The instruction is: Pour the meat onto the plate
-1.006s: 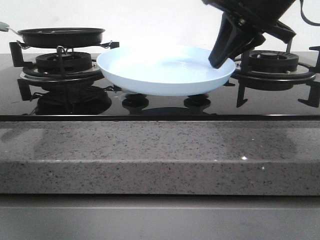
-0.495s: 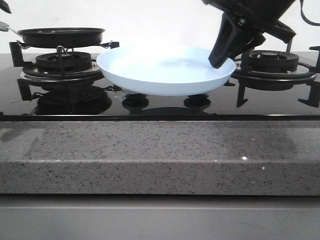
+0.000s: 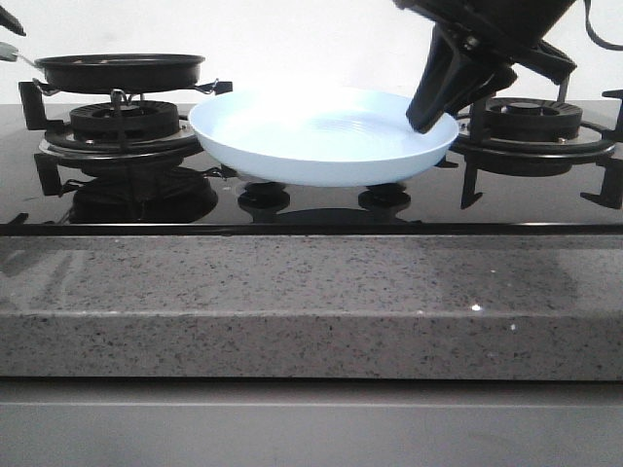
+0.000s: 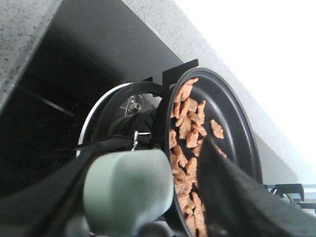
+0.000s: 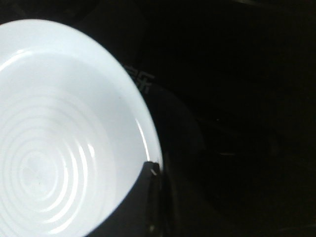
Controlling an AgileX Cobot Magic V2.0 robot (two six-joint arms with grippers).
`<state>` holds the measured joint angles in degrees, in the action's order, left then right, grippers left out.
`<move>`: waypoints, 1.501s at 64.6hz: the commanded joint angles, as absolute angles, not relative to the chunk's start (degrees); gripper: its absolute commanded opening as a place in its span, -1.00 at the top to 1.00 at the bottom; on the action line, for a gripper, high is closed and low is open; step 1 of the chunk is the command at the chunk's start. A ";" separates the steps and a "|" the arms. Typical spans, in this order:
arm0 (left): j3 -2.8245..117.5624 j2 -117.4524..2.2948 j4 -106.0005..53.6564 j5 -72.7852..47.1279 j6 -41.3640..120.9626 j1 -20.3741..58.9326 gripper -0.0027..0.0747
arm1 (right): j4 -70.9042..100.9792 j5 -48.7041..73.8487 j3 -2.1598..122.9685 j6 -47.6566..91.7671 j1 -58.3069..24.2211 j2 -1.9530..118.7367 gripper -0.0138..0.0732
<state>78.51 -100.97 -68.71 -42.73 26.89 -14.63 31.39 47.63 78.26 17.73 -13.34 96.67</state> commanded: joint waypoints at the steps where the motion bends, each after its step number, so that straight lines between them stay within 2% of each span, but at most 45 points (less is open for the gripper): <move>1: 80.61 -98.37 -72.17 -42.46 26.98 -14.54 0.20 | 32.98 45.84 79.48 18.57 -13.23 93.65 0.94; 17: 80.61 -98.37 -72.17 -43.08 26.98 -14.54 0.69 | 32.98 45.84 79.48 18.57 -13.23 93.65 0.94; 31: 80.64 -98.13 -72.77 -43.54 26.98 -14.54 0.98 | 32.98 45.84 79.48 18.57 -13.23 93.65 0.94; 53: 81.17 -91.40 -74.75 -44.20 27.73 -14.54 0.98 | 32.98 45.84 79.48 18.57 -13.23 93.65 0.94; 68: 81.17 -85.13 -76.07 -48.77 29.81 -14.18 0.98 | 32.98 45.84 79.48 18.57 -13.23 93.65 0.94; 85: 81.17 -78.84 -73.44 -49.05 31.47 -6.41 0.98 | 32.98 45.84 79.48 18.57 -13.23 93.65 0.94; 97: 80.67 -75.95 -65.69 -42.75 31.47 2.12 0.98 | 32.98 45.84 79.48 18.57 -13.23 93.65 0.94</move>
<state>79.10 -79.30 -65.28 -47.68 31.47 -1.23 31.39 47.53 78.26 17.73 -13.34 96.67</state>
